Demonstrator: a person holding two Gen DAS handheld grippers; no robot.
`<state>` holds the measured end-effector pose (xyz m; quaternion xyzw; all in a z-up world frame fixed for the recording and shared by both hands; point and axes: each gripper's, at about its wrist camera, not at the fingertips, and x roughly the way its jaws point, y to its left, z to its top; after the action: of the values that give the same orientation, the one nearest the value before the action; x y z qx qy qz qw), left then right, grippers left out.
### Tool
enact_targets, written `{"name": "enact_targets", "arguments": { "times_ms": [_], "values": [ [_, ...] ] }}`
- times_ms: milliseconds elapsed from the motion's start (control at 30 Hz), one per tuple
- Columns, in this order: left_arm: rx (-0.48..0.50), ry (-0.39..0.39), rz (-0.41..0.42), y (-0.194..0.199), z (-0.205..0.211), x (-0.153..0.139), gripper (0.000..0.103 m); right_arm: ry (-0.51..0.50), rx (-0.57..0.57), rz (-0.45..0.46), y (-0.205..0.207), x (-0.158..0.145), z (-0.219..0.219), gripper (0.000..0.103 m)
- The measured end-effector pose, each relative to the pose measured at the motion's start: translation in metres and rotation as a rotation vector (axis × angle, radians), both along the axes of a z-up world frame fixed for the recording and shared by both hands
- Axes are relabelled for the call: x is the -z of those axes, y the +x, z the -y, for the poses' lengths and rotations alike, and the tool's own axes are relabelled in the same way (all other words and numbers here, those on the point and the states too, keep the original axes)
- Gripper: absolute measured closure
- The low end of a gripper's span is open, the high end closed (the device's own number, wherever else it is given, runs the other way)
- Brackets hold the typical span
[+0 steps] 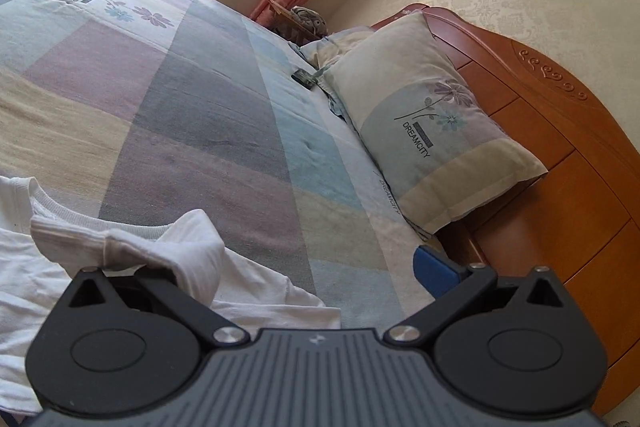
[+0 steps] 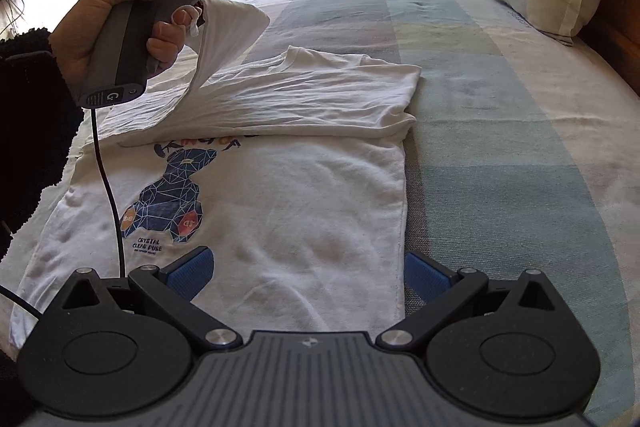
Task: Fold clothes
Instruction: 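Carry the sleeve across the front and lower it onto the folded sleeve, then open the left tool and release the sleeve cuff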
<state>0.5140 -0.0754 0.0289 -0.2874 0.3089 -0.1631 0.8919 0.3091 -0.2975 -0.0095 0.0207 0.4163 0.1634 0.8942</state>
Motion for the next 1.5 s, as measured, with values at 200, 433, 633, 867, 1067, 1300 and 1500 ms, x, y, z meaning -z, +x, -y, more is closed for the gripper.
{"name": "enact_targets", "arguments": {
  "times_ms": [200, 433, 633, 867, 1067, 1300, 1500],
  "values": [
    [0.072, 0.043, -0.033, 0.002, 0.022, 0.011, 0.001, 0.009, 0.011, -0.014, 0.001, 0.005, -0.001, 0.000],
    [0.164, 0.119, -0.110, 0.012, 0.045, 0.042, 0.001, 0.019, 0.011, -0.017, 0.005, 0.008, -0.002, 0.000],
    [0.184, 0.074, -0.183, 0.004, 0.034, 0.067, 0.001, 0.013, 0.012, -0.031, 0.009, 0.011, -0.002, 0.000],
    [0.083, -0.047, -0.189, -0.011, 0.004, 0.063, 0.001, 0.030, 0.017, -0.030, 0.012, 0.012, -0.002, 0.000],
    [0.030, -0.028, -0.172, 0.001, 0.006, 0.058, 0.001, 0.043, 0.023, -0.024, 0.012, 0.011, -0.002, 0.000],
    [0.318, 0.030, -0.116, -0.004, 0.056, 0.044, 0.001, 0.051, 0.027, -0.028, 0.014, 0.013, -0.001, 0.000],
    [0.415, 0.062, -0.107, -0.016, 0.063, 0.041, 0.001, 0.062, 0.026, -0.028, 0.016, 0.013, -0.002, 0.000]
  ]
}}
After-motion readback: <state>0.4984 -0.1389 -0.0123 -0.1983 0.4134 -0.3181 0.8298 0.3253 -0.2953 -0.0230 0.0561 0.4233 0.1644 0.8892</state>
